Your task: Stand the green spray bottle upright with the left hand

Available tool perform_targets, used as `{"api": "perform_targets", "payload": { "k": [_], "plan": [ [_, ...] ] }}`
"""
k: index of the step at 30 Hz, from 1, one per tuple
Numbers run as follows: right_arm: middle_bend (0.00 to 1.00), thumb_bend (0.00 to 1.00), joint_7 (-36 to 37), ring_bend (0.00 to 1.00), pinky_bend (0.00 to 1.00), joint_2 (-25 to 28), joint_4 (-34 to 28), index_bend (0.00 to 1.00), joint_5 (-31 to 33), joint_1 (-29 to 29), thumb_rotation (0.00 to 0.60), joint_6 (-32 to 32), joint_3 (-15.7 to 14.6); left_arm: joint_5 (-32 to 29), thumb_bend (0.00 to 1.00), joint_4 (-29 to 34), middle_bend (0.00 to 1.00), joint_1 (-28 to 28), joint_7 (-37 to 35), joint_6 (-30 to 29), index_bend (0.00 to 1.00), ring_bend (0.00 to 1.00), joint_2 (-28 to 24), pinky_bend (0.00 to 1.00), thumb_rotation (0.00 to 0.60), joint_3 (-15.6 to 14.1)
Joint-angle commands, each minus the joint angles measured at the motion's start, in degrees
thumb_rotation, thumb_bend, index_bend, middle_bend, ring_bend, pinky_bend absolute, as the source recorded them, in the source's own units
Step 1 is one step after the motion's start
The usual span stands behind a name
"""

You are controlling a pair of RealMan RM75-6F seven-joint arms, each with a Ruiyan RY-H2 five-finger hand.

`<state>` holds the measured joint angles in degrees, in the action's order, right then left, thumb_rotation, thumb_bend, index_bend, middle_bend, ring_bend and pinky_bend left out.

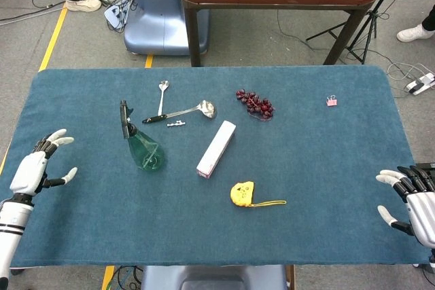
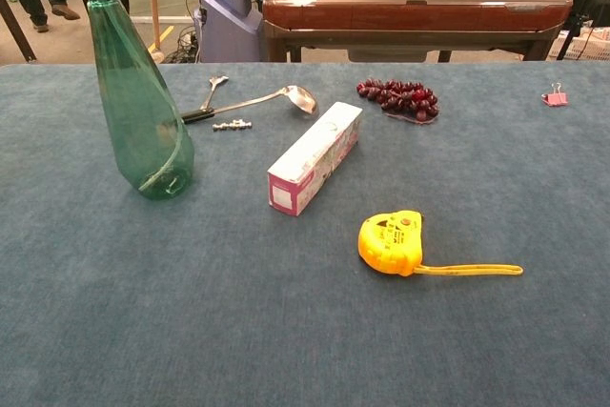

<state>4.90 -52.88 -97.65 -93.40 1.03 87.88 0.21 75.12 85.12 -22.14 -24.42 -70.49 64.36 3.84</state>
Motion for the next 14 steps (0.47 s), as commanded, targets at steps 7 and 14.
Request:
{"api": "perform_targets", "payload": {
  "k": [7, 14],
  "plan": [
    [0.28, 0.26, 0.1, 0.14, 0.12, -0.7, 0.4, 0.31, -1.1, 0.6, 0.6, -0.3, -0.2, 3.0, 0.33, 6.2, 0.09, 7.9, 10.4, -11.5, 0.22, 0.04, -1.3, 0.02, 0.6, -2.4],
    [0.28, 0.25, -0.2, 0.14, 0.12, -1.1, 0.3, 0.31, -1.3, 0.4, 0.6, 0.1, -0.4, 8.0, 0.33, 9.0, 0.09, 11.1, 15.3, -16.1, 0.22, 0.04, -1.4, 0.02, 0.6, -4.2]
  ]
}}
